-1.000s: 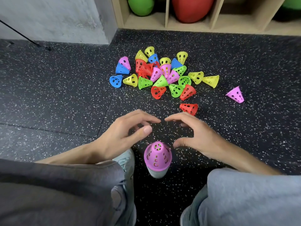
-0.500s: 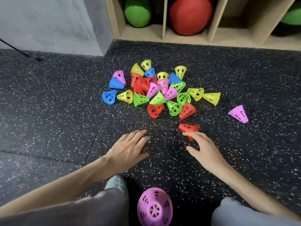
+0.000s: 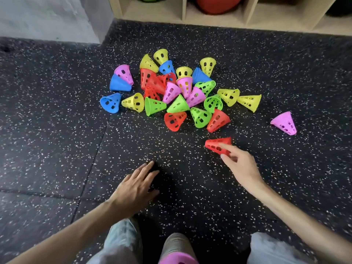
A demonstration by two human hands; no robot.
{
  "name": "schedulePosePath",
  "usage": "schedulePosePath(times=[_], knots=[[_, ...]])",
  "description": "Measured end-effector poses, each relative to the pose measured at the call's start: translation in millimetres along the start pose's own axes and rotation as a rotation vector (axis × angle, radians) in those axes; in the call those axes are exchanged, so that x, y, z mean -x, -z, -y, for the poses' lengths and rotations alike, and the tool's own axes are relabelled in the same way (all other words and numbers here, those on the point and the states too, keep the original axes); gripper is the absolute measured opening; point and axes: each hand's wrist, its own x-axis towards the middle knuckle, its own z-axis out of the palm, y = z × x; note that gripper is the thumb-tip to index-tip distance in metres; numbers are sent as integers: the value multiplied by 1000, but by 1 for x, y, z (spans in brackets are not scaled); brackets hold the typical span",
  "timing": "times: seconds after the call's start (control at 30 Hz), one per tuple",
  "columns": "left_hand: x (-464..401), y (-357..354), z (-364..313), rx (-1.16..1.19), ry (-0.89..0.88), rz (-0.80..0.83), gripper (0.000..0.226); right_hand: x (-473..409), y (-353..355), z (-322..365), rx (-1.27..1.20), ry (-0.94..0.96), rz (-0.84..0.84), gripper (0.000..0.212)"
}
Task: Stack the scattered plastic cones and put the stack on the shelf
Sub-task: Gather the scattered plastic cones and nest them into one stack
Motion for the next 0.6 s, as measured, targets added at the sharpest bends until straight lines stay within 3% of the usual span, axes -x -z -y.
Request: schedulePosePath(times=[0.13, 0.33, 0.47, 0.6], knots=[[-6, 14, -8, 215, 59, 46, 91, 6, -2, 12, -29, 22, 9, 36], [-11, 56, -48, 673, 8, -201, 64, 21, -16, 42, -152, 103, 153, 53], [-19, 65, -68, 821, 14, -320, 63, 27, -30, 55, -240, 158, 244, 56], [-20, 65, -66, 850, 80, -340, 61, 27, -38, 59, -272, 189, 308, 57]])
